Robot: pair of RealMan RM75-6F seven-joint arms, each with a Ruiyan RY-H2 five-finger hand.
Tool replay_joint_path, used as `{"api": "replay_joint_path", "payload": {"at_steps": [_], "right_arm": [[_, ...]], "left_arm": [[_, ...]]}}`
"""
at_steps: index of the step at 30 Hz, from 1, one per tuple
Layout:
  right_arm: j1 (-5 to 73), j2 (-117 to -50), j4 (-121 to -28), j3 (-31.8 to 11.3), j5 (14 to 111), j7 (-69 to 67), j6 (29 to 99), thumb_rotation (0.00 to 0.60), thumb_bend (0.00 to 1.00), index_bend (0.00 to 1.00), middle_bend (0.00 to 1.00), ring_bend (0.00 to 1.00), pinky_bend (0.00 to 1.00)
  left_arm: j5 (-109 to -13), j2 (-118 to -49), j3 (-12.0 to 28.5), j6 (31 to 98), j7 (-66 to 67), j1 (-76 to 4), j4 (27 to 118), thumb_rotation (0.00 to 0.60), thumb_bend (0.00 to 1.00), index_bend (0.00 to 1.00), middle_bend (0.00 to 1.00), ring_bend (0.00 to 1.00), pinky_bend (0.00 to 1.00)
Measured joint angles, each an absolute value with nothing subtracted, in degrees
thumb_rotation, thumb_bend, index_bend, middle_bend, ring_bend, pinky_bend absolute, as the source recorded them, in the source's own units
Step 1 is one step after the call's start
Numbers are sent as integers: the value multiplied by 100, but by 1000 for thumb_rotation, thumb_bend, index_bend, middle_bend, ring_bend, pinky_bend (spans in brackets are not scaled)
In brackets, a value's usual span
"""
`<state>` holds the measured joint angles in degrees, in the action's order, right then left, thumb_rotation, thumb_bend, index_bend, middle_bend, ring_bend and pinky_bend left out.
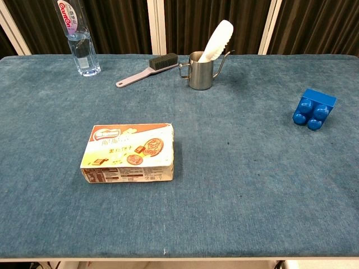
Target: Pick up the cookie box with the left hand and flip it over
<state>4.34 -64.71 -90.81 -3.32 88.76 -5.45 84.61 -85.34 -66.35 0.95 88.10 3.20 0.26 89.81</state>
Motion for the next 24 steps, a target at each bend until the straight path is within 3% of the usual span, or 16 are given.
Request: {"api": "replay_joint_path", "payload": {"at_steps": [16,24], "right_arm": [[290,-6457,-9036,-288,8933,-672,8771,600,219,0,43,0,2],[135,-6457,-8812,-185,9083,-977,9012,600,218,0,43,0,1]], "left_arm": [[-8951,-6485,171,8561,711,-380,9746,600,1,65,35,0,0],[-9294,-6411,310,7653,1413,-1157,10951,600,1,76,36,0,0]]}}
